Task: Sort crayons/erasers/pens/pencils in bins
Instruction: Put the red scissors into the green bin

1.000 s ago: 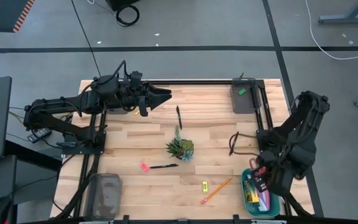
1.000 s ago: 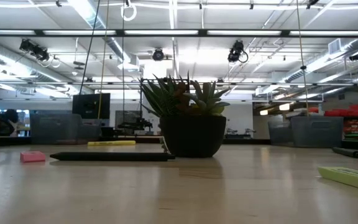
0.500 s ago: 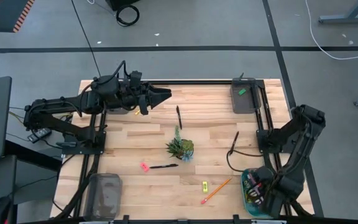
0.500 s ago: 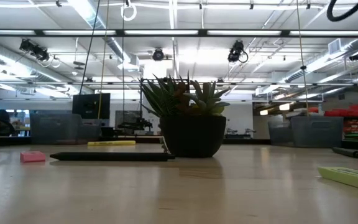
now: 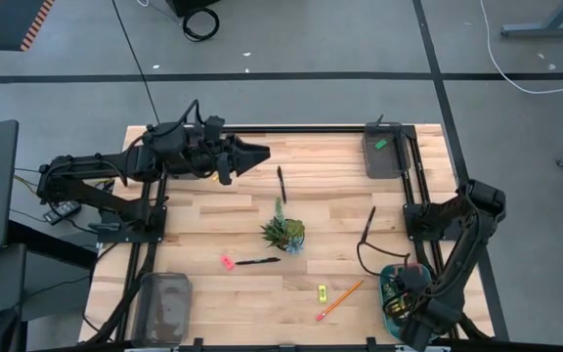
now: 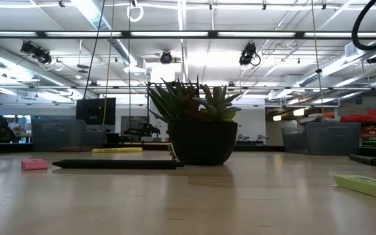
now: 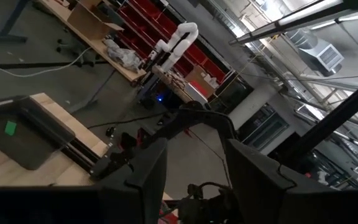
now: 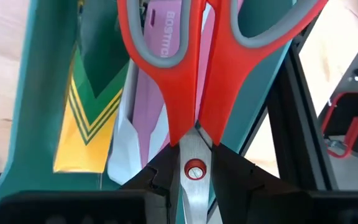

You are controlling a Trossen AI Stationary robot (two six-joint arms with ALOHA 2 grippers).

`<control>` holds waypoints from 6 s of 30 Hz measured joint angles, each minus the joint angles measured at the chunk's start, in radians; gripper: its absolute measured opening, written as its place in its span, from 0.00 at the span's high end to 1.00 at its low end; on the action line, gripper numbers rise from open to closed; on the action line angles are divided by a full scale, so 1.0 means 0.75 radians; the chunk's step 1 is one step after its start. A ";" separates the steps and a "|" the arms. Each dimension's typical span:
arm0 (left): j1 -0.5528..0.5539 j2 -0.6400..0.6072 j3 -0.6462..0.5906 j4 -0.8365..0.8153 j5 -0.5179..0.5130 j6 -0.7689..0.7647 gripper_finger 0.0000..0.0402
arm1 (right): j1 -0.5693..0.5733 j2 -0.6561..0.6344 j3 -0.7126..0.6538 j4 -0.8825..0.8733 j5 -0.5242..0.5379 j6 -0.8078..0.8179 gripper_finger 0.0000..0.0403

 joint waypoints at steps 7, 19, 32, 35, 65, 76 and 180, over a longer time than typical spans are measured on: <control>-0.008 0.000 0.000 -0.001 0.000 -0.012 0.57 | 0.000 0.021 0.000 -0.016 -0.013 0.028 0.76; -0.008 0.000 0.000 -0.001 0.000 -0.013 0.57 | 0.000 0.021 0.000 0.000 0.034 0.000 0.55; -0.008 0.000 0.000 -0.001 0.000 -0.003 0.57 | -0.042 -0.056 -0.001 -0.151 0.129 -0.037 0.54; -0.008 0.000 0.000 -0.001 0.000 0.018 0.57 | -0.102 -0.157 -0.001 -0.206 0.259 -0.084 0.54; -0.044 0.000 -0.002 -0.080 0.040 0.041 0.57 | -0.345 -0.483 -0.210 0.164 0.071 -0.510 0.54; -0.040 0.000 -0.001 -0.141 0.041 0.064 0.57 | -0.102 -0.449 -0.211 0.400 0.232 -0.045 0.54; -0.047 -0.001 0.001 -0.130 0.020 -0.028 0.57 | -0.197 -0.554 -0.312 0.326 0.759 -0.307 0.56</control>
